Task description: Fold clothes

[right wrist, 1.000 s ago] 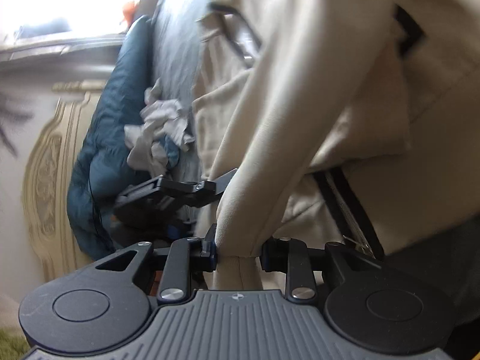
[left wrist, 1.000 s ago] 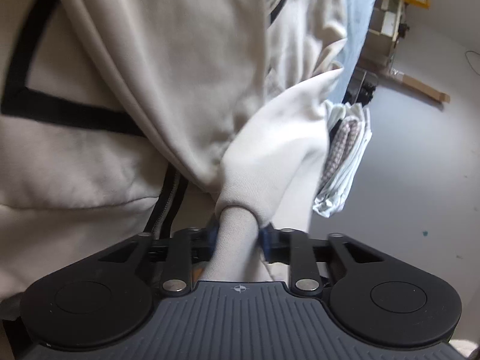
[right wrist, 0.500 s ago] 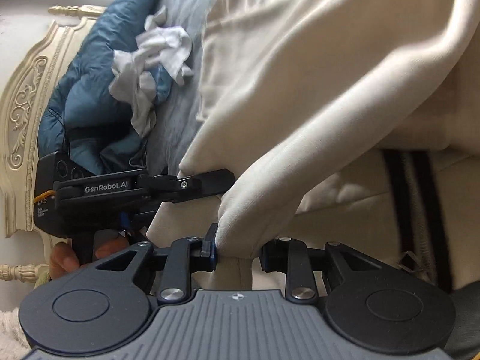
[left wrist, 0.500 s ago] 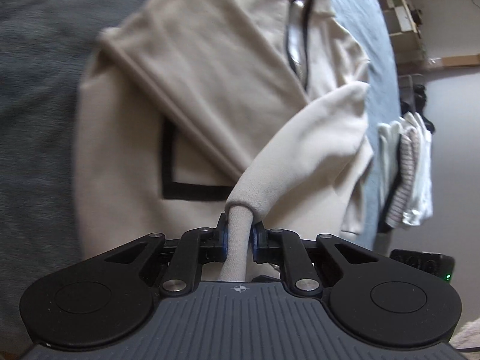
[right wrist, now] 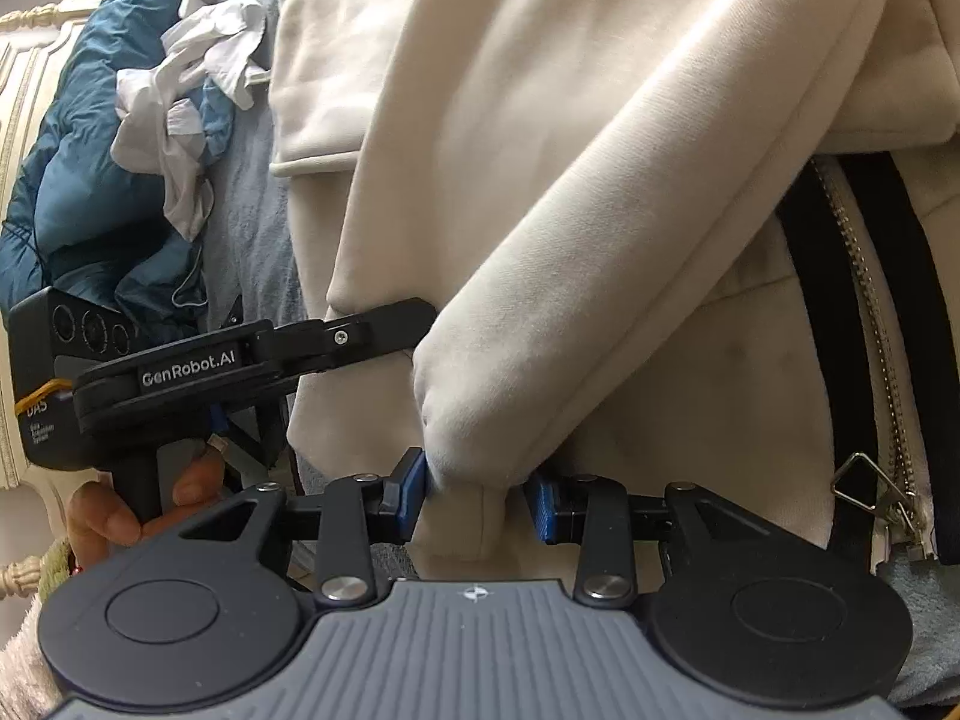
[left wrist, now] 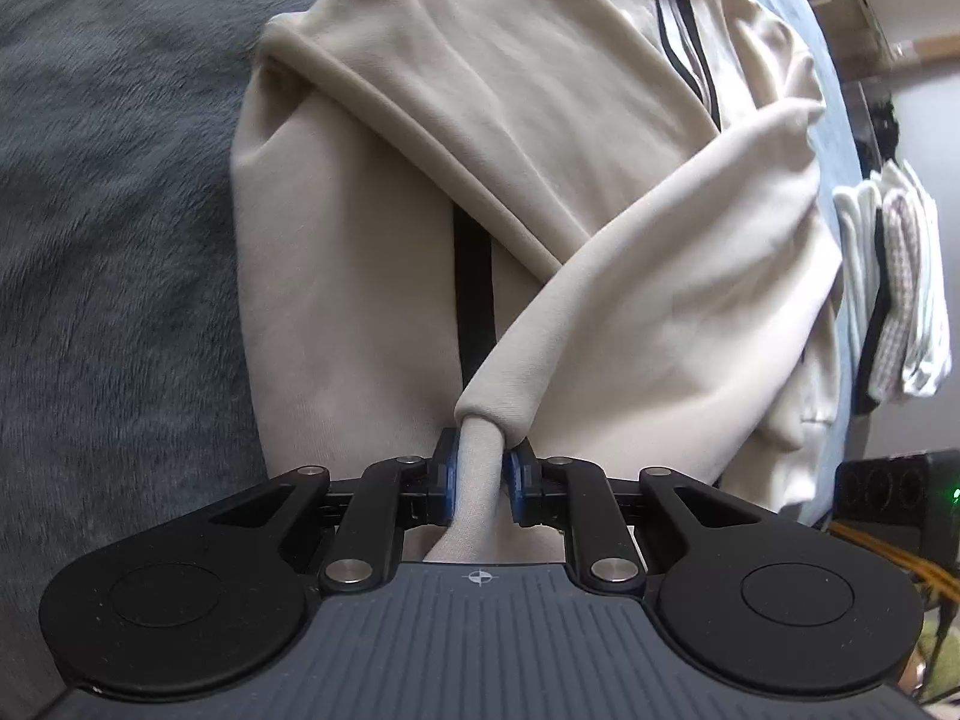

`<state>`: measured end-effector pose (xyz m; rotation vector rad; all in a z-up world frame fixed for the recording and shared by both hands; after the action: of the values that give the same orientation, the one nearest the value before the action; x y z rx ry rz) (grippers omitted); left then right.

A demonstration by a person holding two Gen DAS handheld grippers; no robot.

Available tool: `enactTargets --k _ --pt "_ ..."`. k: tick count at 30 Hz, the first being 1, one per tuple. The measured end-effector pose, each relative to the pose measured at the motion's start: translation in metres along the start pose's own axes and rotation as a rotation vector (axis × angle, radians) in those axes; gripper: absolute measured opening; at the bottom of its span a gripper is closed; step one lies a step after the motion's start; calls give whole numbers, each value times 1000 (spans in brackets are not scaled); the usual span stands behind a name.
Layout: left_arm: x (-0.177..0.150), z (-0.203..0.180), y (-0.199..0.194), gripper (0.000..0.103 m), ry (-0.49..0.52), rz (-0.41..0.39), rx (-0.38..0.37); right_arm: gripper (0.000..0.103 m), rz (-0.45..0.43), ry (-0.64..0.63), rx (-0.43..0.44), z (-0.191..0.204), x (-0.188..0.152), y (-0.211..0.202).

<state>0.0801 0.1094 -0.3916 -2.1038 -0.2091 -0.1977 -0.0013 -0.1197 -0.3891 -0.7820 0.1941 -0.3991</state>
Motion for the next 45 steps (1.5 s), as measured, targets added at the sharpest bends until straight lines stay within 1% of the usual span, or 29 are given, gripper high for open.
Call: enactTargets --k 3,6,7,9,10,12,13,14,16,18,20,21,23,25,28,30,32,35,38,39,43,45 --pt "0 -5 0 18 46 -5 9 39 2 18 -1 -1 -2 6" --pt "-2 -12 -2 20 91 -12 19 44 -1 67 16 -2 -3 8" --pt "-2 -14 -3 21 100 -14 23 49 -3 89 24 -4 -3 6" --pt "-2 -19 -5 28 109 -13 37 52 -16 119 26 -8 -2 -2" --pt "-1 -21 -7 29 107 -13 49 54 -24 125 20 -9 0 -8" --pt "2 -28 -12 38 113 -20 81 59 -44 131 9 -11 4 -25" --pt "3 -33 -16 40 131 -29 97 65 -66 130 8 -11 7 -35" --pt "4 -38 -20 42 152 -41 111 68 -88 130 8 -12 10 -46" --pt "8 -49 -27 43 169 -58 122 68 -136 130 8 -14 16 -70" --pt "13 -59 -32 43 152 -86 128 68 -194 127 -8 -18 24 -94" --pt "19 -73 -36 43 144 -126 133 68 -279 110 -8 -20 33 -121" --pt "24 -81 -37 43 147 -153 132 68 -341 104 -17 -22 38 -135" --pt "33 -100 -36 43 150 -197 119 68 -478 94 -26 -26 49 -161" --pt "44 -119 -31 44 162 -220 108 68 -628 86 -56 -34 60 -184" --pt "61 -144 -18 44 220 -237 106 68 -848 50 -157 -49 80 -211" --pt "71 -157 -8 45 259 -247 101 69 -1000 22 -241 -59 96 -225" --pt "74 -170 9 46 286 -249 101 70 -1135 -14 -331 -71 115 -233" --pt "83 -194 34 48 364 -214 150 71 -1266 33 -362 -94 152 -245" --pt "83 -208 48 50 412 -183 204 71 -1304 138 -313 -111 185 -254" --pt "83 -211 54 51 405 -169 224 71 -1292 114 -335 -109 192 -255" --pt "81 -212 66 51 377 -98 311 73 -1203 -123 -429 -89 198 -251" --pt "82 -211 70 51 373 -84 366 76 -1131 -221 -459 -78 192 -245"
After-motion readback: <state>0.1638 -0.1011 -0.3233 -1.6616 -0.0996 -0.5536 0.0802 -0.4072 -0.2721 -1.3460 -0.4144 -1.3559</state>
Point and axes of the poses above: each gripper's, at about its wrist camera, not at the fingertips, and y roughly the way its jaws point, z to its left, x to its top, the point moved 2 cm from there along y, roughly the way its jaws point, and after that the axes turned 15 degrees about -z, right-handed, at the moved point
